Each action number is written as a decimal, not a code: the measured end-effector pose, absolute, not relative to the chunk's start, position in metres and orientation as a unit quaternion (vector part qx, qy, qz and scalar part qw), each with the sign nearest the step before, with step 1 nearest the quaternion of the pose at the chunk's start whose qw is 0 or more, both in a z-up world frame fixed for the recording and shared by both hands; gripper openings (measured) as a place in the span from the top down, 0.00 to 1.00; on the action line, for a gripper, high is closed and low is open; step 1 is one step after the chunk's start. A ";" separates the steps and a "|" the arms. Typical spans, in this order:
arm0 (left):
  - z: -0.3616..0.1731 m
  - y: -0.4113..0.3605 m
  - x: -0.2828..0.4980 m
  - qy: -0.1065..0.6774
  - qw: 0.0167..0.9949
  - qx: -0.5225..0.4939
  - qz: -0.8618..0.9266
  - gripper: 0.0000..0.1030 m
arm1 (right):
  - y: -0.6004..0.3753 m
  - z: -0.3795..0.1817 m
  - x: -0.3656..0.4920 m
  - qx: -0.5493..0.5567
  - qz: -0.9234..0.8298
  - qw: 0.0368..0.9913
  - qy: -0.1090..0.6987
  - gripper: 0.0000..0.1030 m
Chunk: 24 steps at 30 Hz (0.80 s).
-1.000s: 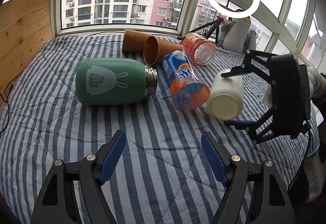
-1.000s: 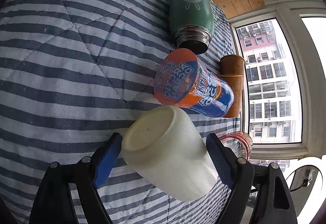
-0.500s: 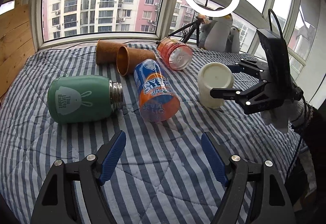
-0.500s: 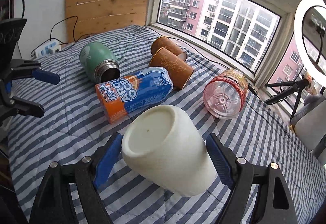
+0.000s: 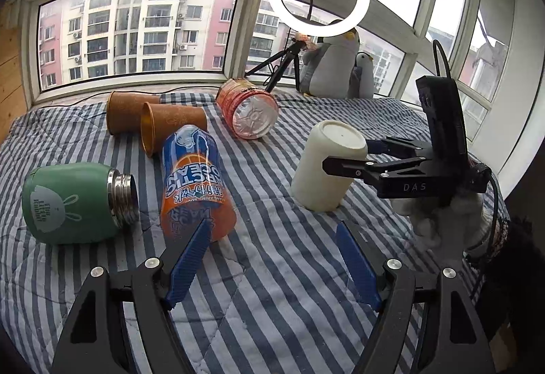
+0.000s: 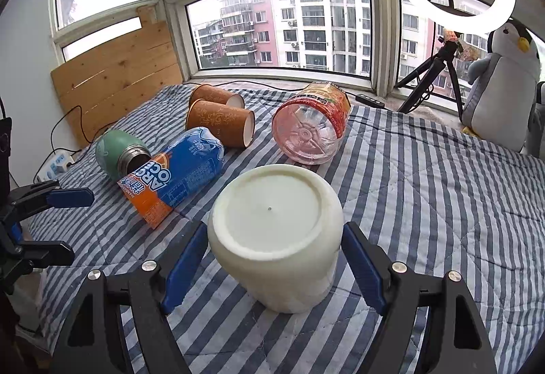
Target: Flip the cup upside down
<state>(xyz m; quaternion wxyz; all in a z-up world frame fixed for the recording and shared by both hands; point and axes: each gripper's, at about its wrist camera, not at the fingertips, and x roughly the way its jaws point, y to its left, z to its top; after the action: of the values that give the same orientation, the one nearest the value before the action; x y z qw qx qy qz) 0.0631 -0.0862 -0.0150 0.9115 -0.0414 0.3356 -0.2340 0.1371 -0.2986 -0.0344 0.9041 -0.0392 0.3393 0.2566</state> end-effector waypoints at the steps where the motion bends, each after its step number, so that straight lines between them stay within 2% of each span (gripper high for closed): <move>1: -0.016 -0.088 0.064 0.333 0.911 -0.048 -0.237 0.23 | -0.299 -0.033 0.135 -0.038 0.256 0.906 0.335 0.25; 13: -0.007 -0.110 0.044 0.281 0.932 -0.044 -0.222 0.22 | -0.323 -0.009 0.068 0.010 0.179 0.954 0.240 0.25; 16: 0.000 -0.115 0.032 0.256 0.942 -0.041 -0.212 0.13 | -0.325 -0.001 0.042 -0.001 0.137 0.968 0.208 0.24; 20: 0.010 -0.121 0.022 0.237 0.949 -0.046 -0.202 0.11 | -0.326 0.010 0.010 -0.011 0.096 0.981 0.168 0.24; 24: 0.015 -0.129 0.013 0.201 0.963 -0.034 -0.176 0.03 | -0.328 0.012 -0.012 -0.018 0.071 0.987 0.145 0.20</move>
<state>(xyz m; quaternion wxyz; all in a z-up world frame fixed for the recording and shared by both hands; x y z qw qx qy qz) 0.0127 -0.1285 0.0148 0.9631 -0.0343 0.2009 -0.1756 -0.0122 -0.3284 0.0122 0.9867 -0.0184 0.1453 0.0709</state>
